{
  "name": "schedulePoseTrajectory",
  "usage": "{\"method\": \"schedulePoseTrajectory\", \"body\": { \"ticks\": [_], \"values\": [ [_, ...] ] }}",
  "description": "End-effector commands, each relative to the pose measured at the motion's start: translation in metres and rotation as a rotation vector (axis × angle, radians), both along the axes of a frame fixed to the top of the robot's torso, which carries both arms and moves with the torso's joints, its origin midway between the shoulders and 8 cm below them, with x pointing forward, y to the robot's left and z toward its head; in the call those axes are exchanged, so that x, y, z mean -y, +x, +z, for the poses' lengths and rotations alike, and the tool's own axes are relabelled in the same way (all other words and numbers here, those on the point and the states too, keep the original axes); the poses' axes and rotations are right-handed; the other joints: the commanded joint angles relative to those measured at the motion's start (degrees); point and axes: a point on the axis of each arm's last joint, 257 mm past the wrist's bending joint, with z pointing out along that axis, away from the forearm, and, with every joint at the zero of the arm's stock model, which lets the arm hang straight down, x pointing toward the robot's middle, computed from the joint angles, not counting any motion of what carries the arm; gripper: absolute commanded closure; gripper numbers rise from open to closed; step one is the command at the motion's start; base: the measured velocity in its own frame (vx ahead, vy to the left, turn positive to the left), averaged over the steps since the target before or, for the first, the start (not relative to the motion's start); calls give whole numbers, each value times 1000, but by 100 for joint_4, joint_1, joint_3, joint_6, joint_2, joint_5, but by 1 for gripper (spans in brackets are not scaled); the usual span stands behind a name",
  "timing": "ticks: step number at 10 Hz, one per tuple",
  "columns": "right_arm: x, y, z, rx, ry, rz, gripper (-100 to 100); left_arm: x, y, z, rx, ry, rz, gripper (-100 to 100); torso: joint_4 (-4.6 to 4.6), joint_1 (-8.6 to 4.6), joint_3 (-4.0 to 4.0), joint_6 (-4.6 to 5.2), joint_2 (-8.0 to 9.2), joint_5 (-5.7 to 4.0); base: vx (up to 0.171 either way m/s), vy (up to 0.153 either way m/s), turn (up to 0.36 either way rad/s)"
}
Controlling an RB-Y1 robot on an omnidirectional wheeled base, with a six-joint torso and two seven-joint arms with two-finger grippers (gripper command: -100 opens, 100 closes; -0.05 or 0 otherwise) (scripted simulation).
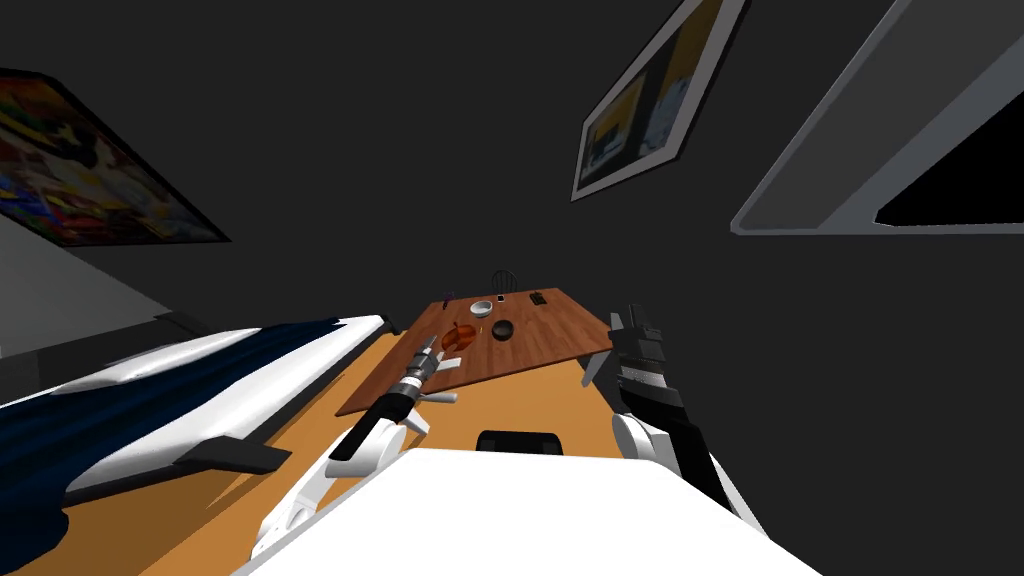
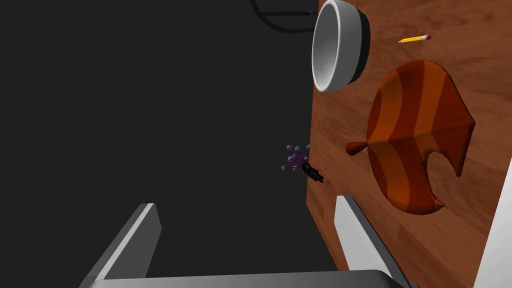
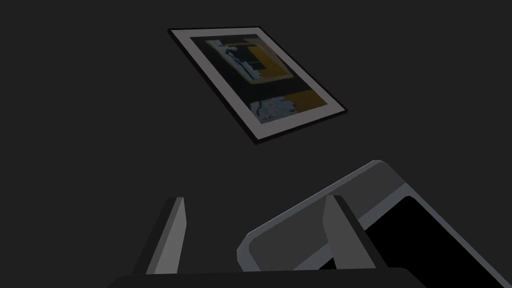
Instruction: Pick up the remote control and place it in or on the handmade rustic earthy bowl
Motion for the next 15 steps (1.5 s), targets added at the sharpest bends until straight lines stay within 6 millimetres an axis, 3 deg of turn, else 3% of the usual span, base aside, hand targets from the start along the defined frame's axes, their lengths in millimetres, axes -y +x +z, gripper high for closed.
{"method": "schedulePoseTrajectory", "body": {
  "ticks": [1,2,3,4,5,6,7,8,9,10,11,12,15],
  "values": [
    [0,0,0,0,0,0,0,-6,-1,-8,-34,-23,6,-100,0,0,0,0,0,0,-26,40,-100],
    [0,0,0,0,0,0,0,-20,-4,-29,-99,-48,19,-100,-1,-4,-2,-3,-4,-1,-40,37,-162],
    [0,0,0,0,0,0,0,-20,-4,-29,-99,-54,20,-100,-1,-5,-2,0,-2,-1,-29,34,-155],
    [0,0,0,0,0,0,0,-33,-9,-50,-165,-76,35,-100,-1,-7,-2,-3,-4,-2,-32,35,-228],
    [0,0,0,0,0,0,0,-33,-9,-50,-165,-87,37,-100,-1,-5,-2,0,-4,-1,-29,41,-100],
    [0,0,0,0,0,0,0,-48,-15,-70,-232,-114,56,-100,-1,-4,-3,-4,-6,-1,-43,46,-242],
    [0,0,0,0,0,0,0,-47,-15,-70,-232,-122,57,-100,0,-2,-1,0,-2,-1,-32,45,-121],
    [0,0,0,0,0,0,0,-60,-21,-87,-293,-151,74,-100,0,-2,-2,-4,-5,0,-14,43,-244],
    [0,0,0,0,0,0,0,-62,-23,-91,-299,-158,80,-100,-2,-1,-6,0,-11,0,-18,44,-124],
    [0,0,0,0,0,0,0,-76,-32,-110,-366,-188,106,-100,-2,-1,-7,-5,-12,0,-32,46,-231],
    [0,0,0,0,0,0,0,-76,-32,-110,-366,-196,107,-100,-2,1,-5,-1,-8,0,-31,42,-138],
    [0,0,0,0,0,0,0,-91,-41,-127,-428,-233,136,-100,-1,-2,-4,-4,-8,0,-28,43,-198],
    [0,0,0,0,0,0,0,-105,-54,-146,-497,-276,170,-100,-2,-3,-5,-1,-10,-1,-25,38,-192]
  ]
}}
